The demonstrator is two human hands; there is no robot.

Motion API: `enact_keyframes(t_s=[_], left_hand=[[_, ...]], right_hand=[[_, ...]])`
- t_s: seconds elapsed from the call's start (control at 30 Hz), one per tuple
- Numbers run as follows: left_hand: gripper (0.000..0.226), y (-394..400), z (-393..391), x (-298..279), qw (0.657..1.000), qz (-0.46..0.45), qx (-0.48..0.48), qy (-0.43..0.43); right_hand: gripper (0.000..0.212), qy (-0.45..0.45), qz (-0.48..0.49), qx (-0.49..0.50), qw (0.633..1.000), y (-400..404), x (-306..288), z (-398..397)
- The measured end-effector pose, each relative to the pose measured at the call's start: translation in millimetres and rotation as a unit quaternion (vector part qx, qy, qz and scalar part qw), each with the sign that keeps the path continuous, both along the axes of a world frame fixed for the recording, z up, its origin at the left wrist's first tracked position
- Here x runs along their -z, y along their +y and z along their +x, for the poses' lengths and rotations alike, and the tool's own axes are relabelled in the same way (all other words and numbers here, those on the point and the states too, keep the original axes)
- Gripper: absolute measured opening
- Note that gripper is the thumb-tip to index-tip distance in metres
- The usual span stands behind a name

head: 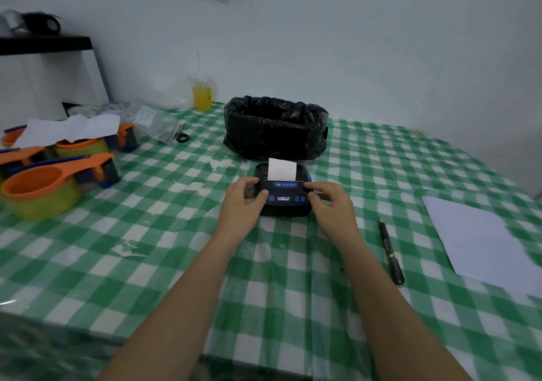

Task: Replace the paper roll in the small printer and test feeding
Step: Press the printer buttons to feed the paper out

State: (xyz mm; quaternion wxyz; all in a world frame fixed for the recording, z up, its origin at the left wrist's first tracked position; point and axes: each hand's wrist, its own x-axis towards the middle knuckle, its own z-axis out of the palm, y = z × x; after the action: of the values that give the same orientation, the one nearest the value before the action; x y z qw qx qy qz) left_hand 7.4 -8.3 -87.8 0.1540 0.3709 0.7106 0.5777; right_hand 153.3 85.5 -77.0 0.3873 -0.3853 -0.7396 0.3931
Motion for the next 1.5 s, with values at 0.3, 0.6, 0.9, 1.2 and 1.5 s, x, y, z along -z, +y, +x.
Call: enact_keyframes(t_s=[0.3,0.6,0.9,1.2,1.5], left_hand=[[0.034,0.6,-1.1,0.3,1.000,0.005,0.000,-0.002],[0.034,-0.6,0.2,-0.6,1.000,0.002,-0.002,0.001],[0.034,-1.6,1.8,-1.6,1.000,0.004,-0.002,0.000],[0.034,-0.7,1.6,-1.8,1.000,0.002,-0.008,0.006],[0.034,-1.9,2.7,-3.0,1.000,-0.001,-0.009,0.006]], right_hand=[[0.022,0.003,-0.001,0.003,1.000,-0.6,-1.0,-0.4],[0.023,-0.003,0.004,0.003,1.000,-0.1,-0.8,-0.3],[0.023,-0.004,0.006,0.003,1.000,0.2,-1.1,0.5],[0.022,-0.006,0.007,-0.002,1.000,-1.3,-1.6,0.2],[0.022,-0.017,0.050,-0.008,0.999,-2.0,-0.4,-0.5]])
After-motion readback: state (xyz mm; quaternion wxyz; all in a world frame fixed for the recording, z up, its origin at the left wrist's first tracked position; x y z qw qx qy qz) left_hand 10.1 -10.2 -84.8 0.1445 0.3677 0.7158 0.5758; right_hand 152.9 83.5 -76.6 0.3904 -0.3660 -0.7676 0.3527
